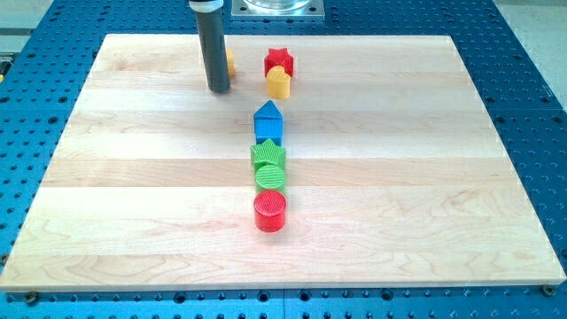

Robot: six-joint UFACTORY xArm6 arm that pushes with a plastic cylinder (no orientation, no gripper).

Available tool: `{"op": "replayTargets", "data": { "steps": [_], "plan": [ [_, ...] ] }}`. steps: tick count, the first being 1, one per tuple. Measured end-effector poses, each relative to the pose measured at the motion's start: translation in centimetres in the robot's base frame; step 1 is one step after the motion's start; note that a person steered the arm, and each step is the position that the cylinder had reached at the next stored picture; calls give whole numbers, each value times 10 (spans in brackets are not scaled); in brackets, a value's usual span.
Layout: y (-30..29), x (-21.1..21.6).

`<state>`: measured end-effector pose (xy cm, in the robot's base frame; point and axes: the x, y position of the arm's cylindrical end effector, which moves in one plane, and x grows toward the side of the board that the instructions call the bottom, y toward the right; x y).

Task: Place the heart to the right of the red star

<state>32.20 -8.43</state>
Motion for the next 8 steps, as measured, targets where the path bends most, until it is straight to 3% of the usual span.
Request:
{"op": "replayTargets", "data": {
  "steps": [1, 2, 3, 4, 5, 6, 7, 8],
  "plan": [
    [84, -1],
    [123, 1],
    [118, 30],
    [174, 21],
    [192, -11],
    [191, 20],
    [146, 42],
    [169, 10]
  ]
}}
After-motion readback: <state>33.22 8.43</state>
